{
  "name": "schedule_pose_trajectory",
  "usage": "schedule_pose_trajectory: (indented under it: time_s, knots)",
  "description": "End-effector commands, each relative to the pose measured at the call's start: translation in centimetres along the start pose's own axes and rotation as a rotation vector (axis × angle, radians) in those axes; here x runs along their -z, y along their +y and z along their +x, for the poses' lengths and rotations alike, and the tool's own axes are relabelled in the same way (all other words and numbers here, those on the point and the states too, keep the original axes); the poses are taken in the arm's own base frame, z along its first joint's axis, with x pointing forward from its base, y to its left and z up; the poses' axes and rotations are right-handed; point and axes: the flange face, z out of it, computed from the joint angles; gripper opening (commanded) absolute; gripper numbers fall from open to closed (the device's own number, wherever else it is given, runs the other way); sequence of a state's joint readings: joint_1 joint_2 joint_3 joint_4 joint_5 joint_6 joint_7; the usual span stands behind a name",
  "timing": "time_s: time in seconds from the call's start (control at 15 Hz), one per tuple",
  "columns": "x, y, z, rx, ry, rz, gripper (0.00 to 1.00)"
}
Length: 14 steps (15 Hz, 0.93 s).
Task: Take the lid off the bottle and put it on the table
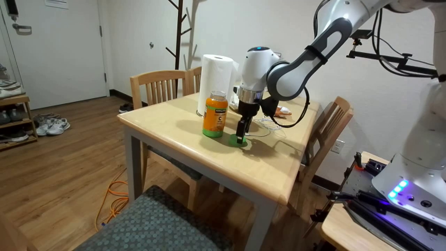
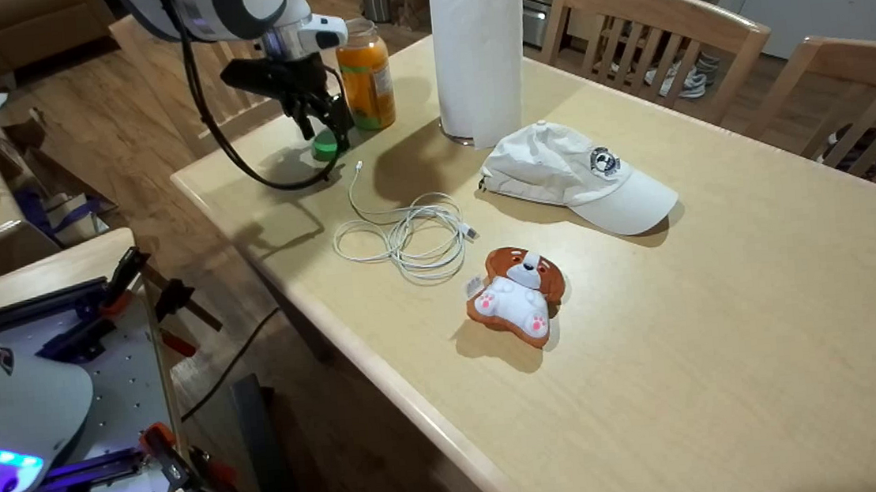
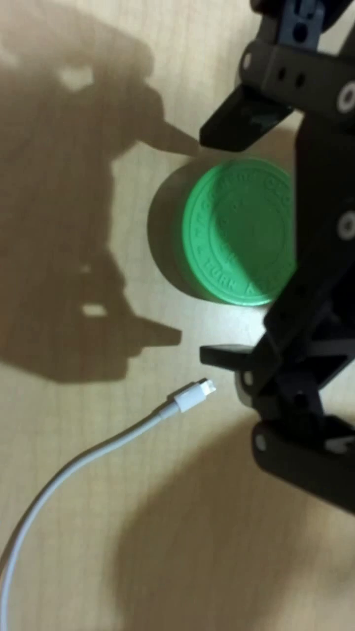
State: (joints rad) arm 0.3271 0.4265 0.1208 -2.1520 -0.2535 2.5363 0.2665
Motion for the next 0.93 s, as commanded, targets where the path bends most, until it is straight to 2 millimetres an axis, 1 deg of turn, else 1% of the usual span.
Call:
schedule_pose_trajectory:
  time_s: [0.0, 0.13, 0.2, 0.27, 0.33, 0.4, 0.47, 0.53, 0.6, 0.87]
  knots:
    - [4.9, -0.2, -1.3, -0.113, -0.101, -0.058, 1.0]
    - [7.8, -0.4, -1.6, -0.151, -0.149, -0.119, 1.0]
    - [9.5, -0.8, -1.6, -0.144, -0.143, -0.123, 1.0]
    - [11.0, -1.0, -1.3, -0.139, -0.104, -0.138, 1.0]
    - [12.4, -1.4, -0.8, -0.125, -0.023, -0.143, 1.0]
    - [13.2, -1.7, -0.3, -0.096, 0.046, -0.123, 1.0]
    - [11.9, -1.3, -0.3, -0.104, -0.037, -0.119, 1.0]
    - [13.0, -1.6, 0.0, -0.097, 0.003, -0.113, 1.0]
    - [13.4, -1.7, 0.0, -0.094, 0.02, -0.11, 1.0]
    - [13.3, -1.8, 0.0, -0.091, 0.028, -0.108, 1.0]
